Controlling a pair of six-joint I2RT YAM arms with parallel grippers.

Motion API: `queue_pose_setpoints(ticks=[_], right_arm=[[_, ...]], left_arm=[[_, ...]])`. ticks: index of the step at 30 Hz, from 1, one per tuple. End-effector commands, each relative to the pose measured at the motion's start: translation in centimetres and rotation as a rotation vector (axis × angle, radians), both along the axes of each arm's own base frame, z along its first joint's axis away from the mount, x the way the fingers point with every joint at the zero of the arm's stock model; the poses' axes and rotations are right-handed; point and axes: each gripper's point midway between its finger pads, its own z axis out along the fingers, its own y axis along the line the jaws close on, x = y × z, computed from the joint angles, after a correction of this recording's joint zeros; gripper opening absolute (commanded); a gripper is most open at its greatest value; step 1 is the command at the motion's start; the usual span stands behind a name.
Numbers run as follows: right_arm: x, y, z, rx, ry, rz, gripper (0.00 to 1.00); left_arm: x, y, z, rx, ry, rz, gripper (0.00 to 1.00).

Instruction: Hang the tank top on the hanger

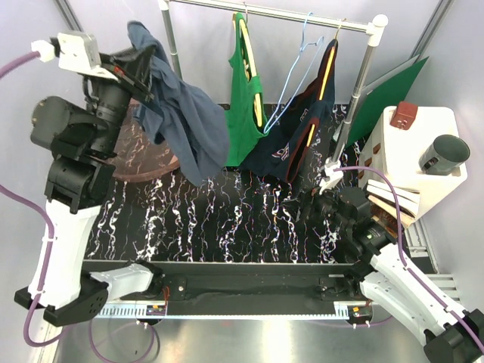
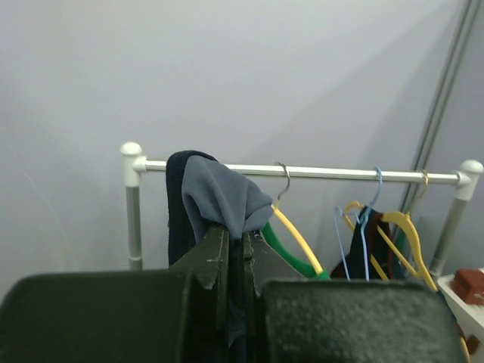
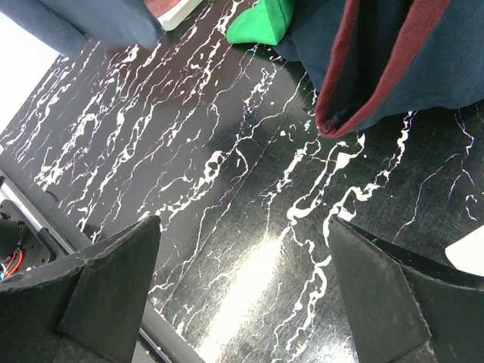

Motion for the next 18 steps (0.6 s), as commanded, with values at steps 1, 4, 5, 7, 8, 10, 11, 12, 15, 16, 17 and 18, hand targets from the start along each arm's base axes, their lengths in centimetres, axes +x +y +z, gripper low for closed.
queue_pose_setpoints(ticks=[1, 4, 5, 7, 8, 10, 11, 12, 15, 16, 17, 18], right_arm=[[0.6, -0.1, 0.8, 0.014, -0.033, -0.025, 1.0], [0.6, -0.2, 0.8, 0.013, -0.03, -0.035, 1.0], [0.7, -0.3, 0.8, 0.011, -0.031, -0.039, 1.0], [0.8, -0.3, 0.7, 0.006, -0.024, -0.04, 1.0], [0.8, -0.2, 0.5, 0.004, -0.018, -0.04, 1.0], [1.0, 0.0, 0.3, -0.003, -0.013, -0.033, 1.0], [0.9, 0.2, 0.1, -0.009, -0.008, -0.028, 1.0], [1.0, 0.3, 0.1, -0.013, -0.008, -0.03, 1.0], [0.7, 1.4, -0.4, -0.051, -0.003, -0.006, 0.98], [1.0, 1.5, -0.4, -0.06, -0.011, -0.025, 0.98], [0.8, 1.9, -0.4, -0.066, -0.017, -0.022, 0.98], [0.1, 3.1, -0.4, -0.072, -0.024, 0.015, 0.98]], left_arm=[[0.6, -2.4, -5.6, -0.039, 0.117, -0.112, 0.0], [2.1, -4.9, -15.8, -0.059, 0.308, -0.154, 0.0], [2.4, -5.4, -18.7, -0.059, 0.363, -0.138, 0.0], [2.7, -7.0, -28.1, -0.023, 0.529, -0.1, 0.0], [2.4, -7.8, -31.2, -0.016, 0.594, -0.106, 0.0], [1.1, -10.1, -39.5, 0.081, 0.747, -0.148, 0.35], [0.4, -11.0, -41.7, 0.11, 0.789, -0.175, 0.56], [-0.5, -11.6, -45.1, 0.16, 0.852, -0.198, 0.67], [-3.5, -12.8, -48.1, 0.177, 0.901, -0.308, 0.93], [-3.8, -12.3, -48.4, 0.164, 0.9, -0.3, 0.99], [-4.0, -11.8, -48.4, 0.138, 0.901, -0.282, 0.99], [-4.5, -10.6, -48.1, 0.112, 0.881, -0.259, 0.99]])
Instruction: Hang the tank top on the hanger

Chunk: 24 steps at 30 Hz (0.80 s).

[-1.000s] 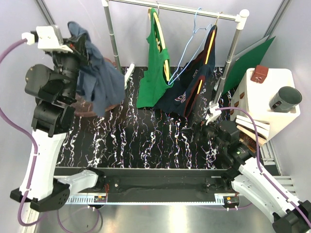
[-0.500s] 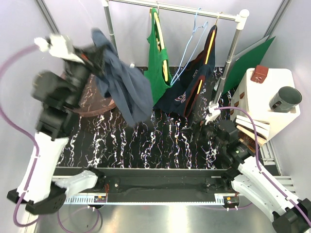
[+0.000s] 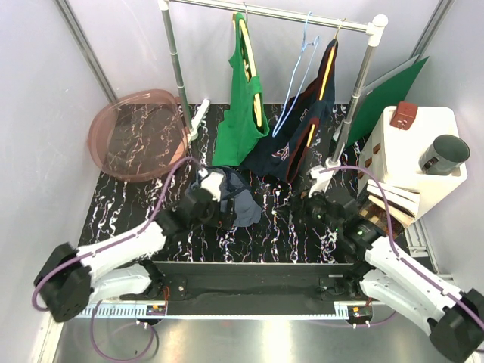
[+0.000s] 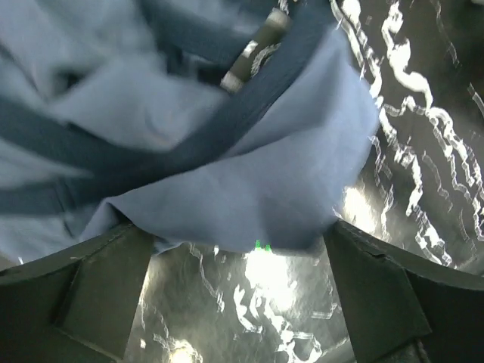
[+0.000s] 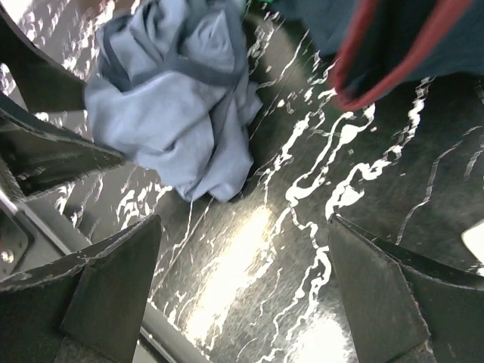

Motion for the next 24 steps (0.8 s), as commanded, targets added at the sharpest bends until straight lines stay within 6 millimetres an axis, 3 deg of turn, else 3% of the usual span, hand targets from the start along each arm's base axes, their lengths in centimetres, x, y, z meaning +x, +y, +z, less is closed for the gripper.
queue_pose_setpoints(ticks=[1, 3, 7, 9, 16, 20, 24], right_arm=[[0.3, 2.0, 2.3, -0.003, -0.092, -0.008, 0.98], [-0.5, 3.7, 2.6, 0.009, -0.102, 0.029, 0.98], [-1.8, 6.9, 0.9, -0.009, -0.065, 0.08, 0.98], [-2.5, 8.3, -0.2, -0.032, -0.05, 0.1, 0.98], [-5.0, 14.0, 0.5, 0.001, -0.078, 0.178, 0.97], [-3.3, 16.2, 1.6, 0.027, -0.104, 0.124, 0.97], [0.3, 16.9, -0.2, -0.095, -0.153, -0.016, 0.97]], left_arm=[[1.1, 0.5, 6.5, -0.234, -0.188, 0.11, 0.99], [0.5, 2.0, 7.5, -0.267, -0.222, 0.149, 0.99], [0.8, 5.6, 8.0, -0.232, -0.276, 0.28, 0.99], [1.4, 7.5, 6.9, -0.19, -0.26, 0.341, 0.99], [3.2, 11.5, 2.7, -0.166, -0.152, 0.429, 0.99], [3.4, 11.8, 2.2, -0.189, -0.152, 0.44, 0.99], [3.2, 12.3, 1.5, -0.177, -0.147, 0.453, 0.99]])
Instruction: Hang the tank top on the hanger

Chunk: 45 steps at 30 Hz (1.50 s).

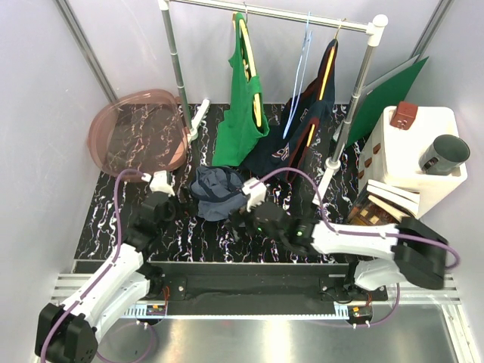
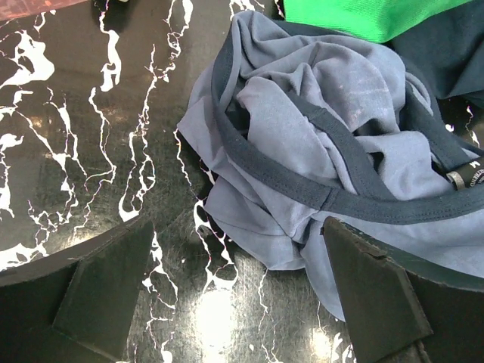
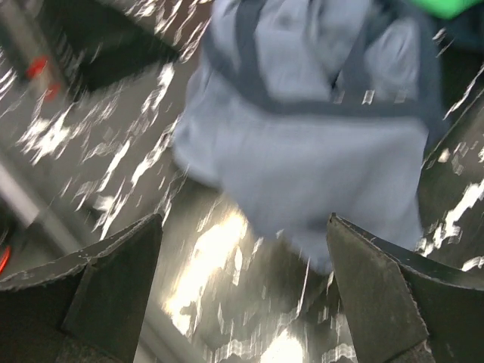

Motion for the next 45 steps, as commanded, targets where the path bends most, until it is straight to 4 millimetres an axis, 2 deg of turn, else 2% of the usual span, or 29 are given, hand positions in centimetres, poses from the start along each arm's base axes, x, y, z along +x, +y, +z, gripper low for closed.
queue_pose_setpoints(ticks=[1, 2, 3, 4, 5, 6, 8, 9, 10, 12, 13, 15, 16, 17, 19, 21, 25, 27, 31, 34, 38, 43, 44, 45], right_arm=[[4.7, 1.9, 2.8, 0.015, -0.132, -0.183, 0.97], [5.2, 2.0, 1.1, -0.051, -0.134, -0.193, 0.94], [5.6, 2.0, 0.7, -0.08, -0.139, -0.218, 0.89], [6.1, 2.6, 1.1, -0.083, -0.143, -0.227, 0.83], [6.1, 2.5, -0.4, -0.132, -0.127, -0.229, 0.7], [6.2, 2.4, -0.8, -0.147, -0.122, -0.242, 0.54], [5.9, 1.7, -2.1, -0.18, -0.087, -0.254, 0.29], [5.7, 1.2, -2.5, -0.192, -0.073, -0.262, 0.08], [5.4, 0.3, -3.5, -0.216, -0.056, -0.275, 0.02], [4.6, -1.7, -4.1, -0.236, -0.012, -0.315, 0.0], [4.1, -3.1, -5.1, -0.261, 0.007, -0.328, 0.0], [2.8, -5.3, -5.5, -0.276, 0.057, -0.353, 0.0], [2.1, -6.4, -6.5, -0.297, 0.079, -0.354, 0.0], [1.3, -6.8, -6.3, -0.277, 0.111, -0.342, 0.0], [0.3, -7.6, -7.2, -0.282, 0.155, -0.335, 0.0], [-0.7, -8.0, -7.9, -0.266, 0.219, -0.335, 0.0], [-1.3, -8.5, -9.6, -0.285, 0.269, -0.359, 0.0], [-1.3, -8.8, -10.1, -0.286, 0.283, -0.391, 0.0], [-1.5, -9.2, -10.2, -0.268, 0.296, -0.41, 0.0], [-1.5, -9.5, -10.3, -0.272, 0.292, -0.415, 0.01], [-1.6, -9.9, -10.7, -0.281, 0.292, -0.419, 0.02], [-1.9, -9.9, -11.1, -0.286, 0.307, -0.418, 0.02], [-1.9, -10.0, -11.2, -0.289, 0.309, -0.417, 0.02], [-1.9, -10.0, -11.3, -0.292, 0.311, -0.416, 0.02]], left_arm=[[0.4, -0.5, 0.9, -0.039, -0.056, -0.023, 0.99], [0.4, -0.4, 0.8, -0.041, -0.055, -0.019, 0.99], [0.3, -0.4, 0.7, -0.042, -0.052, -0.015, 0.99], [0.3, -0.3, 0.8, -0.044, -0.055, -0.012, 0.99], [0.3, -0.2, 0.9, -0.045, -0.056, -0.009, 0.99], [0.3, -0.2, 1.0, -0.048, -0.06, -0.007, 0.99], [0.4, -0.3, 1.2, -0.053, -0.068, -0.011, 0.99], [0.4, -0.4, 1.3, -0.056, -0.072, -0.017, 0.99], [0.4, -0.4, 1.1, -0.054, -0.067, -0.019, 0.99], [0.5, -0.7, 1.2, -0.059, -0.067, -0.03, 0.99], [0.6, -0.8, 1.1, -0.064, -0.066, -0.031, 0.99], [0.6, -1.3, 1.3, -0.08, -0.07, -0.048, 0.99], [0.7, -1.6, 1.1, -0.097, -0.068, -0.054, 0.99], [0.9, -2.2, 1.5, -0.124, -0.086, -0.076, 0.99], [1.4, -3.1, 2.0, -0.165, -0.103, -0.099, 0.99], [1.9, -3.9, 2.1, -0.184, -0.1, -0.124, 0.99], [3.2, -4.7, 2.7, -0.203, -0.118, -0.142, 0.99], [3.7, -4.7, 1.8, -0.187, -0.094, -0.134, 0.98], [4.8, -3.9, 0.9, -0.144, -0.084, -0.079, 0.92], [5.3, -4.2, 1.0, -0.168, -0.099, -0.073, 0.83], [5.9, -4.5, 0.8, -0.197, -0.107, -0.066, 0.78], [7.5, -3.7, 1.7, -0.185, -0.166, -0.008, 0.71], [7.7, -4.0, 1.3, -0.185, -0.152, -0.015, 0.69], [8.1, -4.4, 1.8, -0.194, -0.161, -0.028, 0.67]])
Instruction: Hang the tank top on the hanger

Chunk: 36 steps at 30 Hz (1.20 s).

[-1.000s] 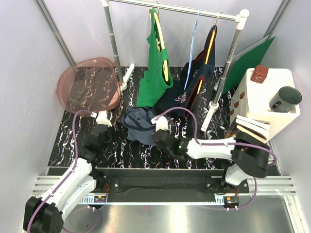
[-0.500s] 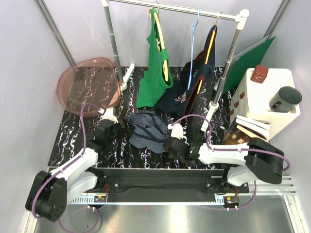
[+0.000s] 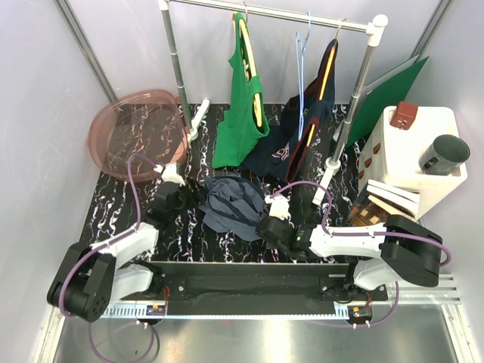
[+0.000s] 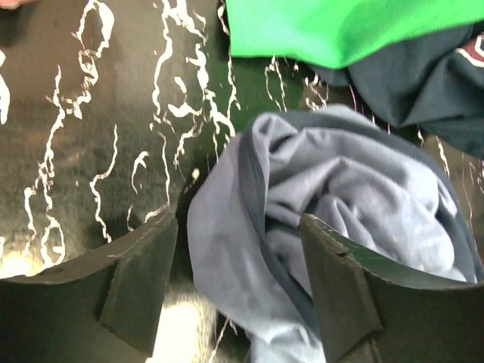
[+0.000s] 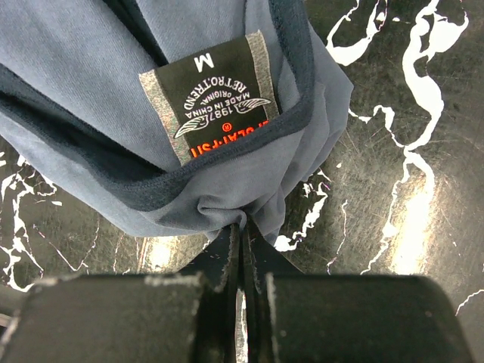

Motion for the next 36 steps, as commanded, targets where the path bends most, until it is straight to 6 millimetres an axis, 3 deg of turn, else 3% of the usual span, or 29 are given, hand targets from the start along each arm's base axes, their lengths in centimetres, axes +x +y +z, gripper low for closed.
queue_pose_setpoints(ticks=[1, 8, 10, 13, 14, 15, 16, 18, 19, 21, 22, 24, 25, 28, 31, 36], right_arm=[[-0.6, -0.5, -0.5, -0.011, 0.024, -0.008, 0.02], [-0.5, -0.4, -0.1, 0.001, 0.017, -0.011, 0.04], [-0.6, -0.3, 0.3, 0.015, 0.014, 0.001, 0.09], [-0.9, -0.2, 1.8, 0.055, 0.013, 0.019, 0.33], [-1.0, -0.4, 2.1, 0.066, 0.011, 0.021, 0.44], [-1.1, -0.4, 3.4, 0.097, -0.005, 0.03, 0.48], [-1.1, -0.4, 3.9, 0.114, -0.011, 0.03, 0.51], [-1.1, -0.5, 5.7, 0.157, -0.041, 0.04, 0.62], [-1.0, -0.7, 6.3, 0.167, -0.058, 0.04, 0.64], [-0.3, -0.7, 8.2, 0.201, -0.11, 0.032, 0.67], [-0.1, -0.5, 9.1, 0.216, -0.127, 0.033, 0.66], [0.7, -0.4, 10.0, 0.213, -0.156, 0.031, 0.66], [1.3, -0.1, 10.6, 0.219, -0.161, 0.03, 0.67], [3.1, 0.5, 9.9, 0.215, -0.134, 0.037, 0.69], [4.8, 1.1, 9.3, 0.243, -0.121, 0.038, 0.7], [5.0, 3.8, 8.2, 0.316, -0.066, 0.111, 0.71]], left_arm=[[3.5, -1.0, 4.2, -0.056, -0.141, 0.013, 0.66], [4.8, -2.9, 1.6, -0.053, -0.045, -0.053, 0.55], [4.8, -2.9, 0.6, -0.044, -0.014, -0.056, 0.54], [4.9, -3.0, -0.4, -0.028, 0.021, -0.061, 0.47], [5.0, -2.9, -0.7, -0.019, 0.031, -0.061, 0.39], [5.0, -2.9, -1.0, -0.009, 0.037, -0.062, 0.33], [5.1, -2.6, -1.2, 0.003, 0.043, -0.052, 0.17], [4.9, -2.3, -1.5, 0.02, 0.049, -0.045, 0.06], [4.9, -2.2, -0.9, 0.017, 0.031, -0.039, 0.0], [4.4, -2.0, -0.2, 0.008, 0.01, -0.039, 0.0], [4.5, -1.6, 1.3, 0.003, -0.032, -0.012, 0.0], [4.0, -1.1, 2.7, -0.002, -0.062, 0.001, 0.0], [3.6, -0.9, 4.5, -0.014, -0.105, 0.005, 0.0], [2.5, -0.3, 7.8, -0.033, -0.179, 0.013, 0.0], [1.2, 0.5, 9.9, -0.026, -0.224, 0.022, 0.0], [-0.6, 1.4, 11.4, -0.011, -0.251, 0.021, 0.0]])
